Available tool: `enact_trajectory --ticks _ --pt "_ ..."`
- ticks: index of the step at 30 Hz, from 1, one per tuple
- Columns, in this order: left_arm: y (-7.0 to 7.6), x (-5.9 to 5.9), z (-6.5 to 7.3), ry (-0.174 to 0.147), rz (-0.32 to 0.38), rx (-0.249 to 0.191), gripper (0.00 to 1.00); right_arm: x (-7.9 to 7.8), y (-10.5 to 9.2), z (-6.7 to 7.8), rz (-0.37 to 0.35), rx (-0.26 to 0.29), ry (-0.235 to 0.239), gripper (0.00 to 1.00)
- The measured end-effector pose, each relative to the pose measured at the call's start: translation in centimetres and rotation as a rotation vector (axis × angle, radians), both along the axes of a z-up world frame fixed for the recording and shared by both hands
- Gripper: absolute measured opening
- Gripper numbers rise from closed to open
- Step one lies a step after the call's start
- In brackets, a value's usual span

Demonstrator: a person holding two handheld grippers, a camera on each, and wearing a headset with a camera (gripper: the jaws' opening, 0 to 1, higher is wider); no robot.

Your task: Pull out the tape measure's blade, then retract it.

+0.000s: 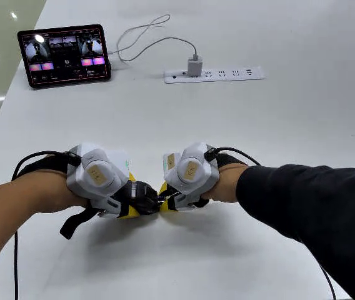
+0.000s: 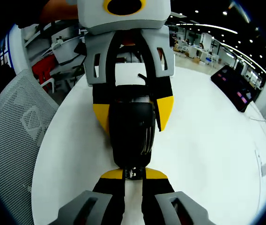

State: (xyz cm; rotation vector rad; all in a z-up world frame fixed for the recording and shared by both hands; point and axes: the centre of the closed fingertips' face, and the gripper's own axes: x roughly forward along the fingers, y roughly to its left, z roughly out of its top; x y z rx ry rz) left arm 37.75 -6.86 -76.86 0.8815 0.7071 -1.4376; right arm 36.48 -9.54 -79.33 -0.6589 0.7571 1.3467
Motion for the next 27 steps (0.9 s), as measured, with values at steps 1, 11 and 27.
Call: enact_trajectory --ticks 1,11,27 --pt "0.1 0.0 -0.1 -0.008 -0.018 0.003 0.33 0.0 0.0 0.0 -0.005 0.0 0.004 0.09" --pt "0.2 0.0 0.0 0.001 -0.014 -0.002 0.33 -0.1 -0.2 0.1 -0.001 0.026 0.006 0.09" --pt "0.2 -0.1 0.0 0.001 -0.022 0.0 0.33 -0.2 -1.4 0.0 -0.028 0.021 0.003 0.09"
